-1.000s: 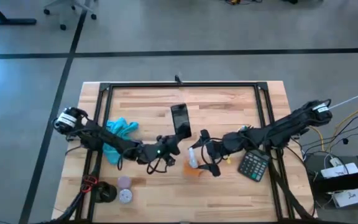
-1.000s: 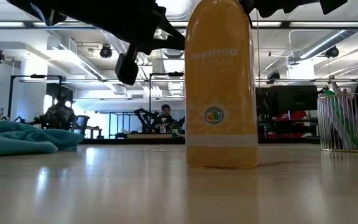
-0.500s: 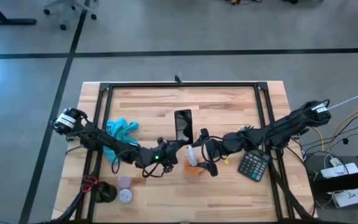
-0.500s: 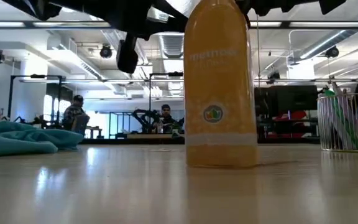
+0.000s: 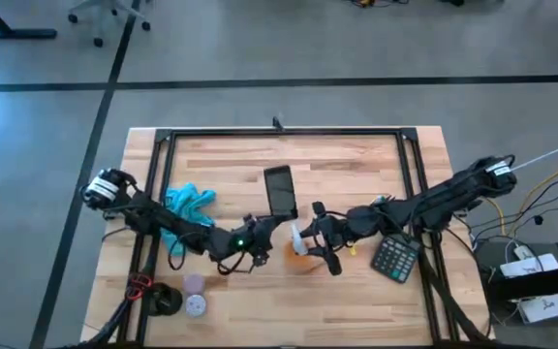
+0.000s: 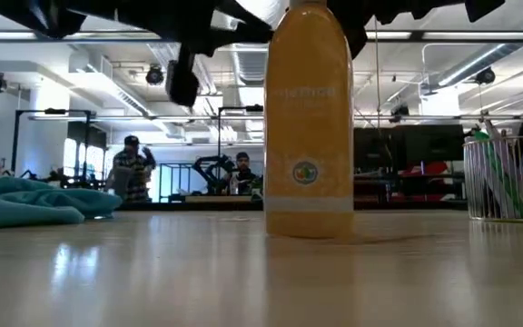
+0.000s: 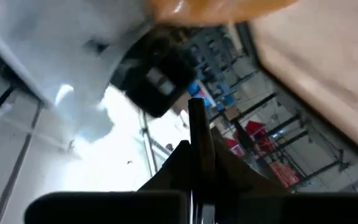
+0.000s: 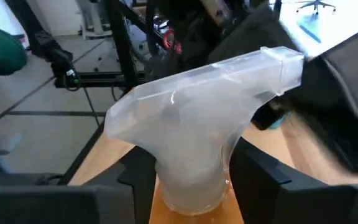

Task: Apply microfiber cloth
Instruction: Spray the front and back of the black cellphone using the orange spray bottle

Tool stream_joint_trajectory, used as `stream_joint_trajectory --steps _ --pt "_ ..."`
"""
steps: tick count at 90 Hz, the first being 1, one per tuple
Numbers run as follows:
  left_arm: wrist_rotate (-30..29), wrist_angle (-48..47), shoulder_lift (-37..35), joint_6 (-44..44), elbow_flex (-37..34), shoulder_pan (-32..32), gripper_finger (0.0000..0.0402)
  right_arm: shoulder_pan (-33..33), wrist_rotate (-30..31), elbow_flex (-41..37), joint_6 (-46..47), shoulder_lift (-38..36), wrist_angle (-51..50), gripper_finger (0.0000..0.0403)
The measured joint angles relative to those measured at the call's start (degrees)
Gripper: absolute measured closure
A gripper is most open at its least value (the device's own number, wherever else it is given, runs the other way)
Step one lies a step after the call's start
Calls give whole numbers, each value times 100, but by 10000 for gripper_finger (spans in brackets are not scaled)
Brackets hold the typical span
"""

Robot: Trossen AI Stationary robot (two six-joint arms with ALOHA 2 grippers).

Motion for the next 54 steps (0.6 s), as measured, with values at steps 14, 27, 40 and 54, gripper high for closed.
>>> stream_joint_trajectory --steps 14,27,40,54 --pt "188 353 -93 144 0 309 392 0 13 0 -17 -17 -9 168" --pt "180 316 -111 -465 -11 421 392 20 -9 -4 -53 -113 -76 92" --pt "116 310 -130 -1081 -73 425 392 47 315 -7 -124 -411 -564 67" --pt "-182 315 -163 -1939 -269 425 392 271 954 -9 -235 -870 -1221 80"
